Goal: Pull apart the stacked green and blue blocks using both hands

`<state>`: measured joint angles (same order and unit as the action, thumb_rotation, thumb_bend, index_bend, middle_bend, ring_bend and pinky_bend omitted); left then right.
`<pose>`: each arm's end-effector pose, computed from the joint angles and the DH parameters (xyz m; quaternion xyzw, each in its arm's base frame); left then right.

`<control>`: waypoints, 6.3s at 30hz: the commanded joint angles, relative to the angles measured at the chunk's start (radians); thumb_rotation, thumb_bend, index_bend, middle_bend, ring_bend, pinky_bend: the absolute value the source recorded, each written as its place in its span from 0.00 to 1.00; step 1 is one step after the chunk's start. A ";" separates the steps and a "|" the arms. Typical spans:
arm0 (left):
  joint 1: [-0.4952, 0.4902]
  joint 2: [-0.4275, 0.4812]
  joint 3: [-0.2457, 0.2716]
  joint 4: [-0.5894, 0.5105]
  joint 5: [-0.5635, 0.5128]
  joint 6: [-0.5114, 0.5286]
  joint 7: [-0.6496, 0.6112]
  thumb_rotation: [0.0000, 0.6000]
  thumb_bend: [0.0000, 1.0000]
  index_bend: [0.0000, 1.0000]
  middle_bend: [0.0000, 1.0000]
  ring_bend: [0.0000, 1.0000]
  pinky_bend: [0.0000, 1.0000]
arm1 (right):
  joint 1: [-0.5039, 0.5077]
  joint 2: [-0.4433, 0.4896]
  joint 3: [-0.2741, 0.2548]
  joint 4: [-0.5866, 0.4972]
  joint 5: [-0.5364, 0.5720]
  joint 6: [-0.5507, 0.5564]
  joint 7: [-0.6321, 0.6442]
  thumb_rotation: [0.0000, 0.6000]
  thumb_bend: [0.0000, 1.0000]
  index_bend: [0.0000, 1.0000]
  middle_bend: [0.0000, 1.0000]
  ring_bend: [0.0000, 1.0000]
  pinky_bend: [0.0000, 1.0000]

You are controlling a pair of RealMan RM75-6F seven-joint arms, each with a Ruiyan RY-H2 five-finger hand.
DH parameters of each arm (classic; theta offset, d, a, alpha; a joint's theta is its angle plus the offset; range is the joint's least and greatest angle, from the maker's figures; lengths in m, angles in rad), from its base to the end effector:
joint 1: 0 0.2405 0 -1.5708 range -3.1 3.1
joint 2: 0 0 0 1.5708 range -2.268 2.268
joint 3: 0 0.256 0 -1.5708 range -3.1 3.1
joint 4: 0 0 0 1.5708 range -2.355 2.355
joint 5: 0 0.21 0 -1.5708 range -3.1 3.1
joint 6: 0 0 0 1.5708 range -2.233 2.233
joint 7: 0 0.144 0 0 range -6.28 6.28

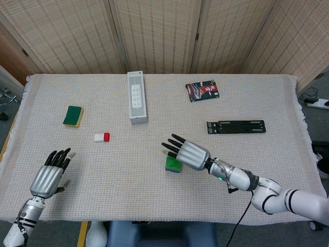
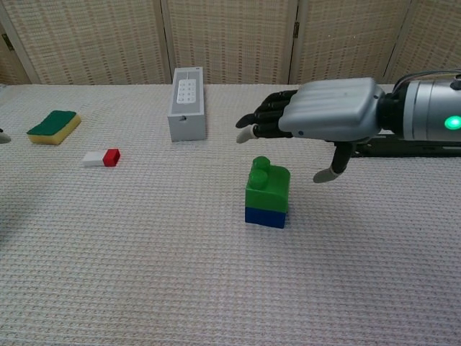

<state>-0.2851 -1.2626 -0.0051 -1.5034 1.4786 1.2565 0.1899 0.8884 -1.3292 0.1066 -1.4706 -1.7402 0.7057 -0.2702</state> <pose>-0.2960 0.2302 0.0867 -0.7103 -0.3477 -0.3143 0.5252 -0.1158 -0.3415 0.0066 0.9163 -0.0468 0.2723 0.2901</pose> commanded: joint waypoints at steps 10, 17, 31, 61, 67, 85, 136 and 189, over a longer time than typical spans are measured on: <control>-0.003 0.001 -0.002 0.004 -0.007 -0.007 -0.008 1.00 0.37 0.00 0.00 0.00 0.00 | 0.062 -0.075 -0.013 0.049 0.066 -0.063 -0.061 1.00 0.27 0.00 0.02 0.06 0.00; -0.003 0.002 -0.004 0.010 -0.011 -0.006 -0.018 1.00 0.37 0.00 0.00 0.00 0.00 | 0.082 -0.087 -0.026 0.051 0.094 -0.084 -0.098 1.00 0.27 0.00 0.04 0.07 0.00; -0.004 0.005 -0.002 0.018 0.002 0.002 -0.051 1.00 0.37 0.00 0.00 0.00 0.00 | 0.100 -0.127 -0.052 0.086 0.133 -0.082 -0.115 1.00 0.27 0.08 0.08 0.10 0.00; -0.005 0.006 0.000 0.032 0.002 0.000 -0.064 1.00 0.37 0.00 0.00 0.00 0.00 | 0.118 -0.166 -0.088 0.146 0.122 -0.011 -0.063 1.00 0.27 0.55 0.21 0.19 0.00; -0.005 0.005 0.001 0.035 0.002 -0.002 -0.066 1.00 0.37 0.00 0.00 0.00 0.00 | 0.115 -0.178 -0.096 0.166 0.098 0.028 -0.033 1.00 0.27 0.73 0.30 0.24 0.00; -0.024 0.011 0.020 0.069 0.111 0.033 -0.279 1.00 0.37 0.02 0.00 0.00 0.00 | 0.117 -0.165 -0.095 0.154 0.076 0.092 0.020 1.00 0.29 1.00 0.39 0.33 0.00; -0.605 -0.139 0.281 0.425 0.445 -0.123 -1.873 1.00 0.36 0.14 0.00 0.00 0.00 | 0.154 -0.017 -0.017 -0.187 0.128 0.081 0.032 1.00 0.29 1.00 0.39 0.34 0.00; -0.693 -0.283 0.373 0.544 0.393 -0.112 -2.030 1.00 0.36 0.19 0.00 0.00 0.00 | 0.171 -0.113 -0.017 -0.102 0.140 0.091 0.040 1.00 0.29 1.00 0.39 0.35 0.00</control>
<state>-0.9773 -1.5450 0.3663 -0.9606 1.8704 1.1433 -1.8387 1.0597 -1.4428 0.0902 -1.5726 -1.6007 0.7963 -0.2298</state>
